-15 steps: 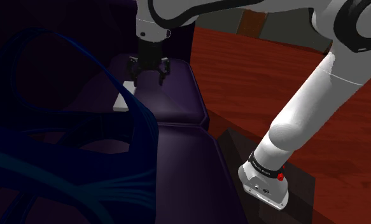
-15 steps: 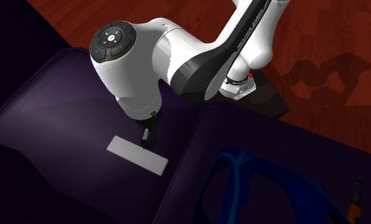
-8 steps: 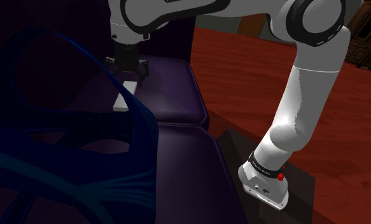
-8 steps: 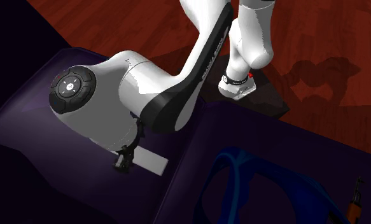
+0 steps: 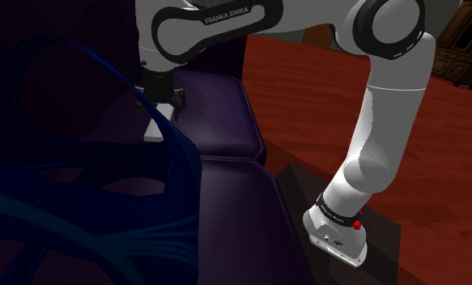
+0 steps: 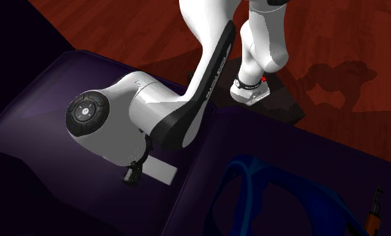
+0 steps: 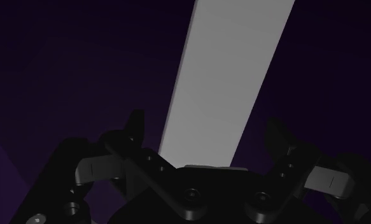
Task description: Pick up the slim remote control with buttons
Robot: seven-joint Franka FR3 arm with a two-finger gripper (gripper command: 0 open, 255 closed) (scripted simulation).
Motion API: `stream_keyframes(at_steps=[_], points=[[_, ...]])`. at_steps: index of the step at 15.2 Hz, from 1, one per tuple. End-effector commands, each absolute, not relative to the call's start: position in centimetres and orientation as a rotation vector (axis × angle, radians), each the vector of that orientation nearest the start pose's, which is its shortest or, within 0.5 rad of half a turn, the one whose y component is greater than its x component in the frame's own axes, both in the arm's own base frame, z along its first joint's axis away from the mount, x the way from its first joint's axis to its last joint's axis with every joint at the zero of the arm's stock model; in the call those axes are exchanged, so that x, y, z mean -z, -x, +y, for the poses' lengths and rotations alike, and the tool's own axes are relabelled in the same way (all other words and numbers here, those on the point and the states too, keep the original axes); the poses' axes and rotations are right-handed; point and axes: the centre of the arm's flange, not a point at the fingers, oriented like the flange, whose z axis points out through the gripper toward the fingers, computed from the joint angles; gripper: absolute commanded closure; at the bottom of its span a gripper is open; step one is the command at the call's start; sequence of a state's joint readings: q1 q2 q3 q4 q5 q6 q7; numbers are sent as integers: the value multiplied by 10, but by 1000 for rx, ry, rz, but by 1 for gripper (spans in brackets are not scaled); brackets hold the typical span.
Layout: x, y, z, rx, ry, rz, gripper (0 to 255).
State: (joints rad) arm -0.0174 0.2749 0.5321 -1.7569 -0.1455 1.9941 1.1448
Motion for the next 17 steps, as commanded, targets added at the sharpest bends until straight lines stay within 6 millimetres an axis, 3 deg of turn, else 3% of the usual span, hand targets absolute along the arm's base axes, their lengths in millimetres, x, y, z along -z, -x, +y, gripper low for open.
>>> stream_keyframes(at_steps=[1, 2, 11, 17], points=[[-425, -561, 280, -2, 3001, 907, 0], [-426, -561, 280, -2, 3001, 907, 255], [-425, -561, 280, -2, 3001, 907, 255], [-457, -561, 280, -2, 3001, 907, 255]])
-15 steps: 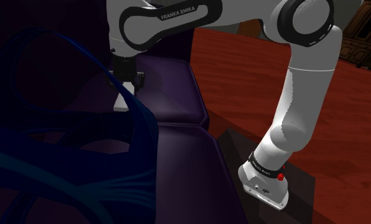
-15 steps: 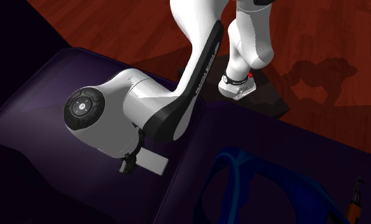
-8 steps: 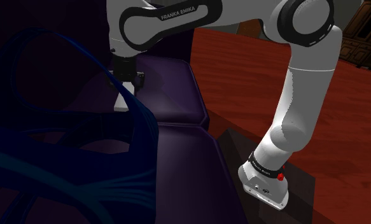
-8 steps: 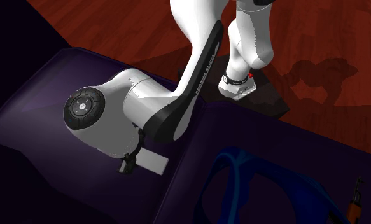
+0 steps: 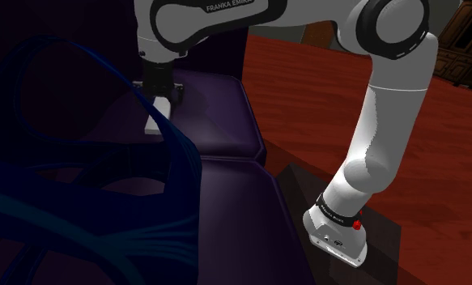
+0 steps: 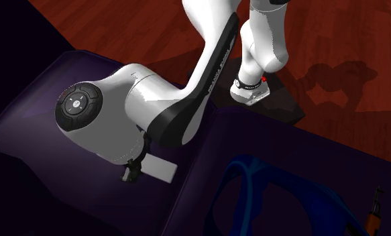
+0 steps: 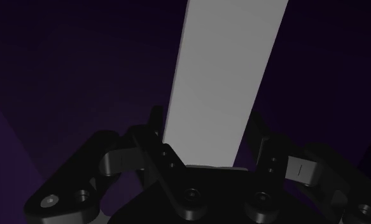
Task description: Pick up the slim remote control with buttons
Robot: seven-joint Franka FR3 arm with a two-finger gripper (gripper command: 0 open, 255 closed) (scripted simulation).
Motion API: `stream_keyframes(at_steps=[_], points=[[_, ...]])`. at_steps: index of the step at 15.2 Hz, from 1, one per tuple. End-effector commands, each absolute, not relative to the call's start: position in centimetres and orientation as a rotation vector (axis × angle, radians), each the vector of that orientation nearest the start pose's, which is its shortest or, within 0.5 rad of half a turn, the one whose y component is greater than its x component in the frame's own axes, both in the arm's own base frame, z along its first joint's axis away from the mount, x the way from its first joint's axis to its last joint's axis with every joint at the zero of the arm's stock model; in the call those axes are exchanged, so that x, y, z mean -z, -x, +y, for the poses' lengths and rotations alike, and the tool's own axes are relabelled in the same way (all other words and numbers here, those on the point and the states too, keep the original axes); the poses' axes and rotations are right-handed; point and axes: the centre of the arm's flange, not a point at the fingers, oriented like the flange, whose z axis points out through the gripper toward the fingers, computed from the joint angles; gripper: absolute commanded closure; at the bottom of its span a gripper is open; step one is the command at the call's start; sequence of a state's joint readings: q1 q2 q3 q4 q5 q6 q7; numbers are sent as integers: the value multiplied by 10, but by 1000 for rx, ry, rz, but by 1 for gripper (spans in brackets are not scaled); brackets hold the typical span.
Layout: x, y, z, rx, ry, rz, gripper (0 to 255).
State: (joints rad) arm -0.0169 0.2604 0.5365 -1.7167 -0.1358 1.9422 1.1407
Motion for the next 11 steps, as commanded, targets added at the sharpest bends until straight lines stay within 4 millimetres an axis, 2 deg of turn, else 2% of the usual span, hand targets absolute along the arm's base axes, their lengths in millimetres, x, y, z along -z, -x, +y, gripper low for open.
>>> stream_keyframes(at_steps=[1, 9, 11], points=[[-462, -561, 280, -2, 3001, 907, 255], [-504, -561, 280, -2, 3001, 907, 255], [-505, -561, 280, -2, 3001, 907, 255]])
